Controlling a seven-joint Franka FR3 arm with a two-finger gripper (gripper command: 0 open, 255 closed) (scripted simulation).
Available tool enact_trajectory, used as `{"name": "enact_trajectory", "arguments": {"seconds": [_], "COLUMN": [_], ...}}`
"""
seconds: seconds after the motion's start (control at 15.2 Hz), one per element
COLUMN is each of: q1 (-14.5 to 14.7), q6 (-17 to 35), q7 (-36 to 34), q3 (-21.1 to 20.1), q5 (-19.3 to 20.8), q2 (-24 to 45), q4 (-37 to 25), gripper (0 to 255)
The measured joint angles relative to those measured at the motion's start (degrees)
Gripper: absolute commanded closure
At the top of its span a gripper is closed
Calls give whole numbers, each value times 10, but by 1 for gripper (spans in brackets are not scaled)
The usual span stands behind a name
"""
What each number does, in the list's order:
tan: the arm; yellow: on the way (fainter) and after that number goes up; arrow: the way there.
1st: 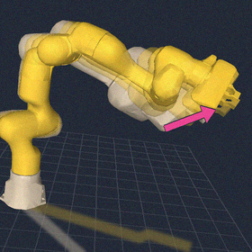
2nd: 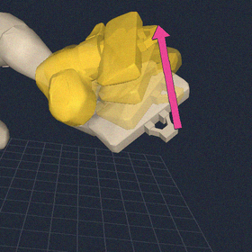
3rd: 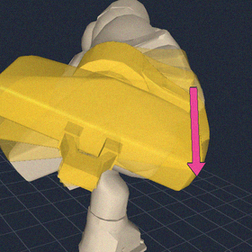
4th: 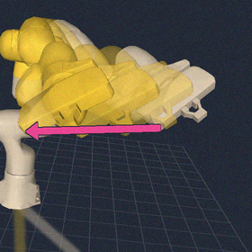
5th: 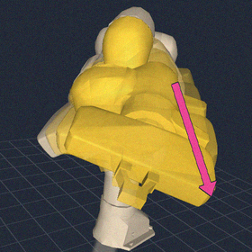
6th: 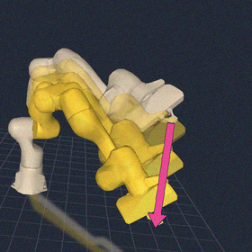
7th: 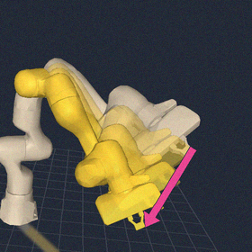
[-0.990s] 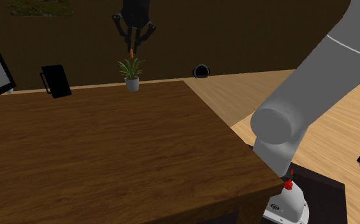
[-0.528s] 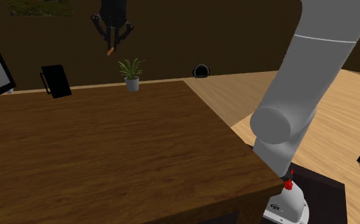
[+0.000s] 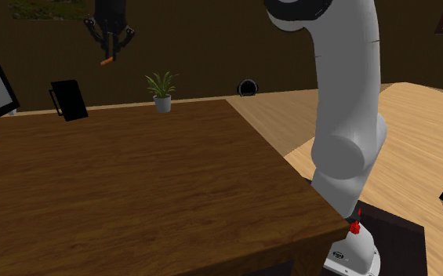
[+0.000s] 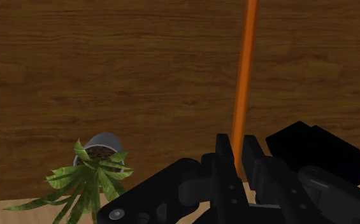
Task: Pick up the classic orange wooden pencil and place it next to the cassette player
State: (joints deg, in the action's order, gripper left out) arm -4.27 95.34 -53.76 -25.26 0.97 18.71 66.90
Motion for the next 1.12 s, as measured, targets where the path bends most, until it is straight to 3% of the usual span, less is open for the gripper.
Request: {"name": "enact_trajectory", "arguments": {"seconds": [0.13, 0.26, 1.12], "q1": [22, 26, -1], "q6": [-22, -16, 107], "q7": [-7, -9, 5], "q3": [3, 4, 4], "q5": [23, 28, 10], "q2": [57, 67, 28], "q4": [-76, -81, 82], "gripper": [255, 255, 255]}}
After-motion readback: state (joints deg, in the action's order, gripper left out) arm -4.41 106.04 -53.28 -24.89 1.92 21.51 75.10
